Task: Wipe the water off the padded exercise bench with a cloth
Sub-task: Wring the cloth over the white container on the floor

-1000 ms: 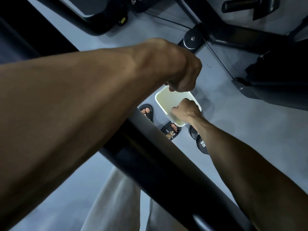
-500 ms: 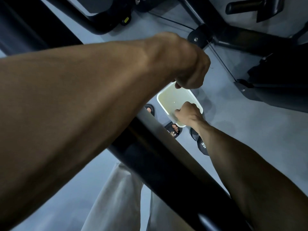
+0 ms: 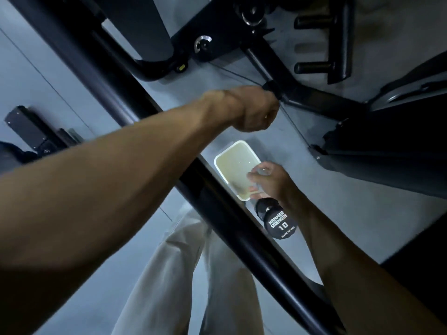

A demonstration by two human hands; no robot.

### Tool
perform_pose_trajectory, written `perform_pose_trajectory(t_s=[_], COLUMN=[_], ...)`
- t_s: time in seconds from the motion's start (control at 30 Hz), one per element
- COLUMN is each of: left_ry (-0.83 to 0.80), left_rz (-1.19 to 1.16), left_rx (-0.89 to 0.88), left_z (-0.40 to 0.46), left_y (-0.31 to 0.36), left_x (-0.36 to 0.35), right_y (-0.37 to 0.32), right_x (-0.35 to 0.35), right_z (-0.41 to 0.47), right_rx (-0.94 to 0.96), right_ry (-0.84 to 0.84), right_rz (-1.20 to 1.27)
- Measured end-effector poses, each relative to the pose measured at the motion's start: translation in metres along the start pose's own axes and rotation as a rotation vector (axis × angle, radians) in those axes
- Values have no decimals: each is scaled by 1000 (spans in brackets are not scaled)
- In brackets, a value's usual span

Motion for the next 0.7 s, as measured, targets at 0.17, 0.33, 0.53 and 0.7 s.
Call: perform_pose_trajectory(t_s=[0.17, 0.33, 0.53, 0.7], left_ry=[404, 564, 640, 765], left_rz=[-489, -892, -1343, -1560], left_rx=[-58, 208, 320, 380], left_z=[-133, -271, -376, -447], left_y=[26, 0, -34, -95], left_x=[95, 92, 65, 48], right_y=[-104, -193, -248, -252], right_x=[4, -44, -146, -249], right_z=[-87, -181, -262, -283], right_rx=[274, 488, 537, 484], right_ry=[62, -20, -260, -366], right_rz=[195, 183, 389, 377])
Point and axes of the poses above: each hand's wrist, its own z-axis towards the middle knuckle, its own x-axis out of the back of the hand, y = z × x, the point moved 7 cm from there along z, towards the middle knuckle, and after that the axes turned 11 degrees about x, right-handed, at the moved point
